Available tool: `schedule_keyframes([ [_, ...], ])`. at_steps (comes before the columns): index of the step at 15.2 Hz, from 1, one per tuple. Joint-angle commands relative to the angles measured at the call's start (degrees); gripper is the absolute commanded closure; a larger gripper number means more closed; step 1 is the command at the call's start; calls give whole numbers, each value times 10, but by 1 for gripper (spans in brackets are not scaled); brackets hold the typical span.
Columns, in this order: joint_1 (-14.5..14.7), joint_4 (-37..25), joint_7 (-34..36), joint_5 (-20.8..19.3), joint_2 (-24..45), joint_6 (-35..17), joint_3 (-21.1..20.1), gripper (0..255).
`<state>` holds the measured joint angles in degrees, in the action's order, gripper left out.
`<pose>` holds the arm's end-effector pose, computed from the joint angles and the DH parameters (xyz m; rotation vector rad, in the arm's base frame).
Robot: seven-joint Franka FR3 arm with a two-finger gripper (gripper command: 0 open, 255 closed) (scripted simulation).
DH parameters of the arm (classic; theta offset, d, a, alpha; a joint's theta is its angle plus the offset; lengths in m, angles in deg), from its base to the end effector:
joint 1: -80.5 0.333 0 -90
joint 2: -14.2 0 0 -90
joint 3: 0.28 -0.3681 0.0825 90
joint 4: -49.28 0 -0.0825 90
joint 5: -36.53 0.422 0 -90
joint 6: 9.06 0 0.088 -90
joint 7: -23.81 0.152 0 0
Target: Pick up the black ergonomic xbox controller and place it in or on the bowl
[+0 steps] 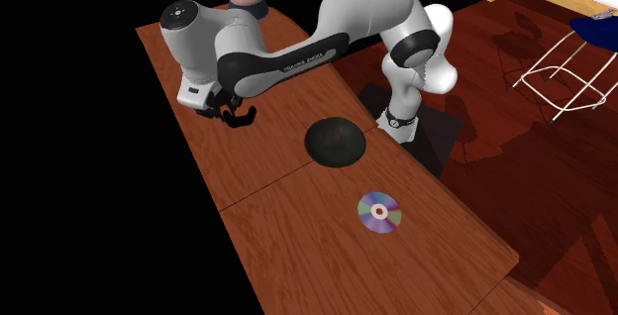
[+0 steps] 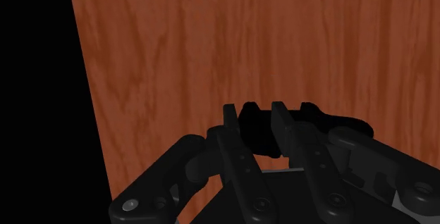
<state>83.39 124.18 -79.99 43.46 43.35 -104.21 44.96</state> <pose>0.6195 -0.3855 0.5101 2.5925 1.6333 -0.3482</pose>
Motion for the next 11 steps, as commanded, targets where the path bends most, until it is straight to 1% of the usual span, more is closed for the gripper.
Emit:
schedule_keyframes([
  [1, -4, -17, -2, 1, 2, 15, 0, 255],
  [11, -37, -125, -14, 13, 21, 100, -3, 255],
])
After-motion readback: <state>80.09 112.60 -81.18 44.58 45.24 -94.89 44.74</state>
